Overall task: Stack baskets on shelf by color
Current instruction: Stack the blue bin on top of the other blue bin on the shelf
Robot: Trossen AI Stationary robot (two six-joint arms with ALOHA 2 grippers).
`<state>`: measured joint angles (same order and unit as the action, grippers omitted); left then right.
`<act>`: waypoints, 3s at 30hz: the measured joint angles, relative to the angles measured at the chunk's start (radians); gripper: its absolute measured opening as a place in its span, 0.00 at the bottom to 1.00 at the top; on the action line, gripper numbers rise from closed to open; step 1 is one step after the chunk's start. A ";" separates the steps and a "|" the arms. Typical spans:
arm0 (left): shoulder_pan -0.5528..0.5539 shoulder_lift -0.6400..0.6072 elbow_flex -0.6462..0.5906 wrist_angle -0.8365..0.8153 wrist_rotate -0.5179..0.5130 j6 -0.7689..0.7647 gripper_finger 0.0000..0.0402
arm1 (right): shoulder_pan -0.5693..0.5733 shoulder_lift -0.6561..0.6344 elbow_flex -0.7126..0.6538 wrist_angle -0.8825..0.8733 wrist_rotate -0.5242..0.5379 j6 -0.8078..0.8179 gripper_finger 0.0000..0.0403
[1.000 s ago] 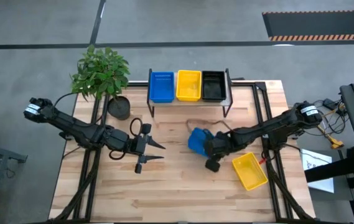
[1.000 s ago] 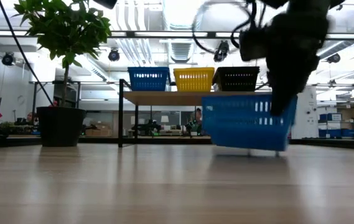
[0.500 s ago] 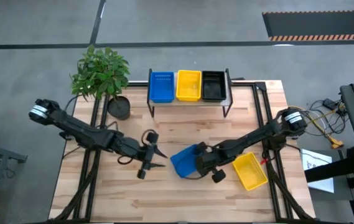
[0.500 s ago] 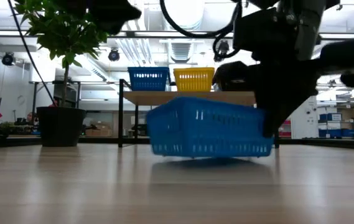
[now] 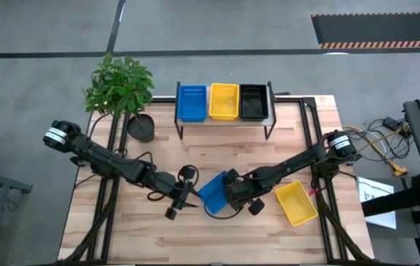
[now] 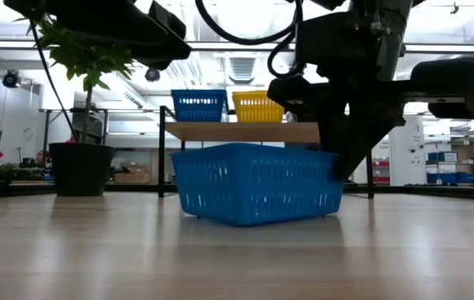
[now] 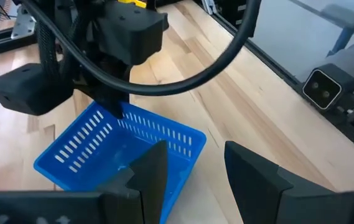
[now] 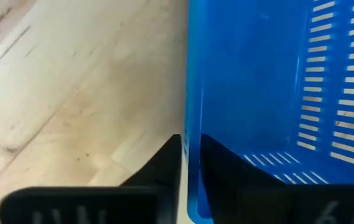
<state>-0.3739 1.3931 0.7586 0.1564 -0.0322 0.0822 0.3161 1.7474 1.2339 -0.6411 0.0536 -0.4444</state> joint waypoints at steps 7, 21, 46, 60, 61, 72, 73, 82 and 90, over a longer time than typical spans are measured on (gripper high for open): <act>-0.010 0.000 0.000 0.001 0.000 -0.011 0.36 | 0.000 -0.011 0.007 -0.020 0.005 0.061 0.27; -0.124 0.032 0.086 -0.073 -0.134 -0.059 0.36 | 0.006 -0.114 0.087 -0.217 0.008 0.304 0.36; -0.160 0.227 0.408 -0.634 -0.104 -0.076 0.36 | 0.136 -0.446 -0.177 0.241 0.236 0.215 0.33; -0.149 0.227 0.376 -0.555 -0.208 -0.008 0.36 | 0.136 -0.538 -0.327 0.420 0.236 0.234 0.33; -0.143 0.227 0.367 -0.528 -0.208 0.007 0.36 | 0.136 -0.536 -0.328 0.421 0.236 0.235 0.33; -0.047 0.227 0.226 -0.273 -0.161 0.110 0.36 | 0.136 -0.536 -0.339 0.445 0.235 0.242 0.33; -0.041 0.227 0.215 -0.252 -0.152 0.113 0.36 | 0.136 -0.536 -0.339 0.444 0.235 0.244 0.33; -0.015 0.226 0.099 -0.058 -0.100 0.109 0.35 | 0.136 -0.536 -0.339 0.444 0.235 0.243 0.32; -0.002 0.263 0.068 0.025 -0.093 0.112 0.27 | 0.135 -0.536 -0.339 0.444 0.235 0.237 0.31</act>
<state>-0.3757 1.6560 0.8268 0.1812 -0.1252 0.1937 0.4515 1.2118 0.8948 -0.1966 0.2890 -0.2073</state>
